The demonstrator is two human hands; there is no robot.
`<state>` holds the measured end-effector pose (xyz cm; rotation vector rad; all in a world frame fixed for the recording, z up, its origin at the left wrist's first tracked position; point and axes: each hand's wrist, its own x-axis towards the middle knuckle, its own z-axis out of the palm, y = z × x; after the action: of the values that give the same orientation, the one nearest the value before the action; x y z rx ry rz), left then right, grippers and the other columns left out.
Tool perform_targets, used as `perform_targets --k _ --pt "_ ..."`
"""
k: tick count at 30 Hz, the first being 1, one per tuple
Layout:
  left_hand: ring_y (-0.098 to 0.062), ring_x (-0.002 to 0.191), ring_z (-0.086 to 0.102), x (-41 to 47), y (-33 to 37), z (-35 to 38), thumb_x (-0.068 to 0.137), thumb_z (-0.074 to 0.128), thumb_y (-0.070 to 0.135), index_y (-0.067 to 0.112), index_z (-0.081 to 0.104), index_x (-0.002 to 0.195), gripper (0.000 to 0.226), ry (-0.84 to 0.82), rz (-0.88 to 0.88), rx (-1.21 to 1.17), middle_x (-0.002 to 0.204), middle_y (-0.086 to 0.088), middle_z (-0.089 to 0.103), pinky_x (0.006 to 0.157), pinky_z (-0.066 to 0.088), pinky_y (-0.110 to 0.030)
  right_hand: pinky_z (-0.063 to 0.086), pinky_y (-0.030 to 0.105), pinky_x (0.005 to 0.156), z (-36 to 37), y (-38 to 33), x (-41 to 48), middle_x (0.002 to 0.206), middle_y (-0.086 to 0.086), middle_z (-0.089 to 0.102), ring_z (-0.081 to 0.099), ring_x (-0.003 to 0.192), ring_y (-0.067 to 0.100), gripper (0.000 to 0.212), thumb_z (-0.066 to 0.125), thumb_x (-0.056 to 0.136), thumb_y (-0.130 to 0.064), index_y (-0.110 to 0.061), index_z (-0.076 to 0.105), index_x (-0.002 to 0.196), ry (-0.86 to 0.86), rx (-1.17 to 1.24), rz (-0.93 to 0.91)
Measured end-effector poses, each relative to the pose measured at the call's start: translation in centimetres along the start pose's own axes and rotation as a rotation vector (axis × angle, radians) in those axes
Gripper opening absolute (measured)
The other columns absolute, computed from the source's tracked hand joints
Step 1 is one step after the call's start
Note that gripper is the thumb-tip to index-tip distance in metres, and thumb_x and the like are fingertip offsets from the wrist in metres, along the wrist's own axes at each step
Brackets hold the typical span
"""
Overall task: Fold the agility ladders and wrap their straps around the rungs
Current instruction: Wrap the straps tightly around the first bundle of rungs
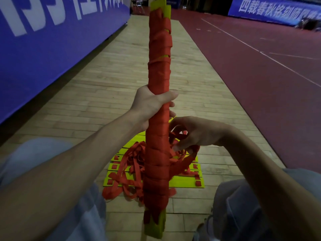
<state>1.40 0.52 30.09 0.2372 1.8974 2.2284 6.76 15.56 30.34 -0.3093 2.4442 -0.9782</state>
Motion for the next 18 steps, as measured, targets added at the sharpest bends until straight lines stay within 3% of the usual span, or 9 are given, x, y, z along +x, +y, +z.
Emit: perform_targets --k 2,4,6,9,12,14,16,18 --pt "-0.024 0.05 0.064 0.3 -0.3 -0.2 0.08 0.081 0.018 0.011 0.058 0.093 0.027 0.059 0.028 0.033 0.072 -0.011 0.064 0.05 0.055 -0.031 0.054 0.031 0.079 0.1 0.1 0.3 0.11 0.002 0.065 0.063 0.091 0.015 0.035 0.067 0.088 -0.005 -0.01 0.058 0.122 0.041 -0.14 0.006" --pt "-0.024 0.054 0.066 0.6 -0.5 -0.6 0.077 0.083 0.027 0.01 0.057 0.101 0.039 0.117 0.049 0.071 0.078 -0.012 0.066 0.052 0.057 -0.034 0.049 0.028 0.073 0.1 0.0 0.4 0.095 -0.001 0.065 0.059 0.08 0.01 0.021 0.055 0.092 0.0 -0.009 0.063 0.109 0.073 -0.189 -0.016" --pt "-0.025 0.057 0.067 1.1 -0.8 -0.8 0.077 0.083 0.032 0.009 0.053 0.109 0.05 0.178 0.077 0.103 0.082 -0.011 0.066 0.055 0.058 -0.038 0.048 0.027 0.066 0.0 -0.2 0.6 0.077 -0.004 0.063 0.059 0.069 0.011 0.023 0.045 0.092 0.003 -0.006 0.065 0.099 0.098 -0.166 -0.001" --pt "-0.023 0.056 0.063 1.6 -1.5 -0.7 0.083 0.078 0.027 0.011 0.045 0.11 0.045 0.236 0.123 0.073 0.084 -0.008 0.06 0.055 0.058 -0.038 0.042 0.02 0.056 0.5 -0.6 1.0 0.066 -0.004 0.061 0.054 0.059 0.008 0.028 0.04 0.094 -0.003 0.002 0.068 0.094 0.22 -0.212 0.03" --pt "-0.019 0.052 0.06 2.3 -2.2 -0.8 0.093 0.068 0.021 0.013 0.037 0.107 0.035 0.277 0.089 0.003 0.086 -0.012 0.056 0.053 0.056 -0.035 0.037 0.03 0.056 1.4 -1.1 1.5 0.072 0.012 0.061 0.049 0.06 0.018 0.03 0.04 0.096 -0.013 -0.001 0.061 0.078 0.328 -0.236 0.055" --pt "-0.025 0.06 0.061 2.7 -2.3 -1.0 0.096 0.062 0.017 0.015 0.03 0.106 0.033 0.313 0.0 -0.1 0.087 -0.012 0.053 0.057 0.058 -0.039 0.035 0.033 0.058 2.0 -1.0 1.7 0.084 0.018 0.061 0.051 0.07 0.024 0.031 0.043 0.097 -0.024 -0.003 0.059 0.08 0.321 -0.28 0.068" --pt "-0.026 0.074 0.062 3.3 -2.4 -1.2 0.097 0.058 0.011 0.013 0.03 0.111 0.031 0.385 -0.102 -0.194 0.089 -0.011 0.053 0.068 0.057 -0.042 0.04 0.033 0.065 2.8 -0.4 1.8 0.088 0.014 0.061 0.056 0.081 0.028 0.03 0.051 0.092 -0.037 -0.009 0.056 0.084 0.283 -0.402 0.067" --pt "-0.024 0.077 0.057 3.4 -2.4 -1.5 0.093 0.052 0.004 0.002 0.041 0.124 0.033 0.444 -0.198 -0.193 0.094 -0.013 0.052 0.073 0.054 -0.037 0.05 0.037 0.072 3.8 0.3 2.2 0.095 0.015 0.063 0.06 0.088 0.034 0.033 0.058 0.084 -0.046 -0.013 0.052 0.084 0.276 -0.518 0.051"
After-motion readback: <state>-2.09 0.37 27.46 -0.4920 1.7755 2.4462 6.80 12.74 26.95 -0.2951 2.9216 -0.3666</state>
